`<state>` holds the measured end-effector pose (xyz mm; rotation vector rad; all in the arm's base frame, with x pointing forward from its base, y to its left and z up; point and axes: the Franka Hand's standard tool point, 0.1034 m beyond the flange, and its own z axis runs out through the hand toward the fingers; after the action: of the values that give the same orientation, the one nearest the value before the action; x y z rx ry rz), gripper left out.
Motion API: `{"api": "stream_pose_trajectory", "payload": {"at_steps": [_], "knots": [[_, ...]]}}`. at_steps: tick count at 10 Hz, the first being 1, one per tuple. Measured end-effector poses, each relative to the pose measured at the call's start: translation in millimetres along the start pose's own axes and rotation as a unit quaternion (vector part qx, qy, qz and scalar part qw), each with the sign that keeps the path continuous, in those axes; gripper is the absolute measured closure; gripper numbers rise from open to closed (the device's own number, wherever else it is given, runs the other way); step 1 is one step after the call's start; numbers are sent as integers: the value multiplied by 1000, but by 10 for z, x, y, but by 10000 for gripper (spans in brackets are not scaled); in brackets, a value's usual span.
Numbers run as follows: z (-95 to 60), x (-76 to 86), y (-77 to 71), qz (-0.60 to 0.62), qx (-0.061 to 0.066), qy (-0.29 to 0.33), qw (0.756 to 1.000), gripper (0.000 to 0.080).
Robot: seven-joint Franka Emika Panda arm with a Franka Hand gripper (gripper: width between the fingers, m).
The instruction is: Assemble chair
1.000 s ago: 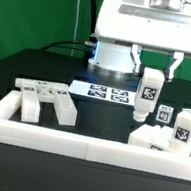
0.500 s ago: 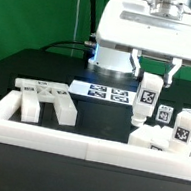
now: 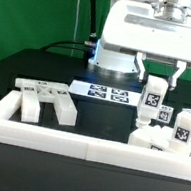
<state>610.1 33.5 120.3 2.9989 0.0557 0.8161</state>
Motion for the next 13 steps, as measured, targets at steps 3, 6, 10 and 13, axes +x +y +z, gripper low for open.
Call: {"api": "stream_pose_trajectory", "payload": {"at_steps": [3,6,10,13], "knots": [[4,-6,8,0,0,0,1000,509],[51,-74,-27,-2,1,-6,1000,509],[101,-140,-89,-7,3,-13,1000,509],[144,-194,-91,-8,2,-18,1000,509]]}}
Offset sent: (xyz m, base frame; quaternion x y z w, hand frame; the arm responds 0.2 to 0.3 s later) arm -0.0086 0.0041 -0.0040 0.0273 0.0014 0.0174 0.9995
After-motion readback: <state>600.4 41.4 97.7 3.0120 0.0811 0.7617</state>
